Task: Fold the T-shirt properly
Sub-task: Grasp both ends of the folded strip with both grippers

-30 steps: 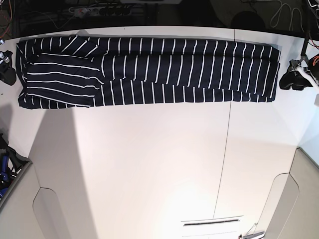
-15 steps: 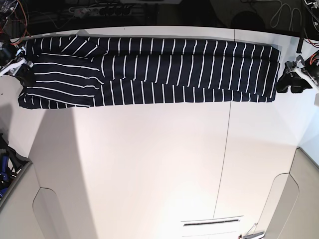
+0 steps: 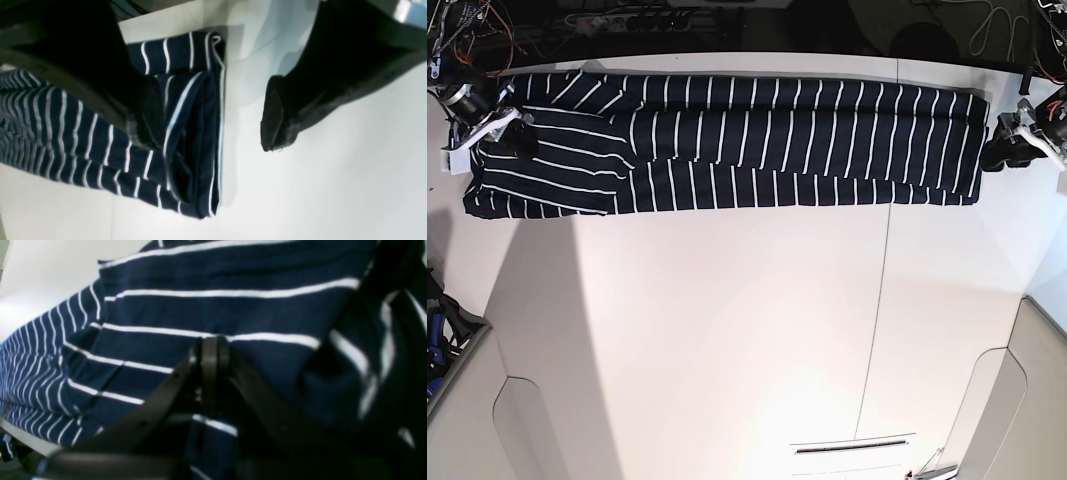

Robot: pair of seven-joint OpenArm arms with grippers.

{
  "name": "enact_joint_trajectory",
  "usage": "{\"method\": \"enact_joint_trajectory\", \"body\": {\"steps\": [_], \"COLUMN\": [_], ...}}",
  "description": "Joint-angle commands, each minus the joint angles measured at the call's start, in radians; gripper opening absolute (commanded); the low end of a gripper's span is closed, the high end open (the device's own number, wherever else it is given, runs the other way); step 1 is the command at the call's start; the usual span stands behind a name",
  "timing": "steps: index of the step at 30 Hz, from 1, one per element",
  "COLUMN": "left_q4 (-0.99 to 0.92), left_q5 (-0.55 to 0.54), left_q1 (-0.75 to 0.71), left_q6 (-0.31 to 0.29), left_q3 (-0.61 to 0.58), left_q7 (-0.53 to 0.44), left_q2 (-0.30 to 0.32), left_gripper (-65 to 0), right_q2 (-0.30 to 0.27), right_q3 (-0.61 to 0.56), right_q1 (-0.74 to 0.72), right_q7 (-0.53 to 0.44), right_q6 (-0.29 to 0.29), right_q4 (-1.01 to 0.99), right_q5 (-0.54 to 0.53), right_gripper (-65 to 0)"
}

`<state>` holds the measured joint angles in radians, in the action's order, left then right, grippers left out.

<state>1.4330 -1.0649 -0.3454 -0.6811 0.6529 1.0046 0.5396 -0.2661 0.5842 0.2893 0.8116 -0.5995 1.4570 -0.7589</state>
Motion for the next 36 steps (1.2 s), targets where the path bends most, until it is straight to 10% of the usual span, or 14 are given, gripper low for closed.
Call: {"method": "enact_joint_trajectory", "body": {"steps": [1, 36], "left_q4": [0.011, 0.011], "left_q5": [-0.024, 0.141], "left_q1": [0.005, 0.016], "left_q6": [-0.017, -0.017], "left_q3": [0.007, -0.161], "left_q7": [-0.018, -0.103], "left_q2": [0.020, 0.041], "left_gripper": [-17.7, -17.8], "right_q2": [-0.016, -0.016], "right_q3": [0.005, 0.005], "right_q1": [-0.001, -0.001], "right_q7": [-0.001, 0.037], "right_q6": [0.002, 0.005], "right_q4": [0.000, -0.009], "right_q5": [0.011, 0.006], "right_gripper": [-65.0, -65.0]}}
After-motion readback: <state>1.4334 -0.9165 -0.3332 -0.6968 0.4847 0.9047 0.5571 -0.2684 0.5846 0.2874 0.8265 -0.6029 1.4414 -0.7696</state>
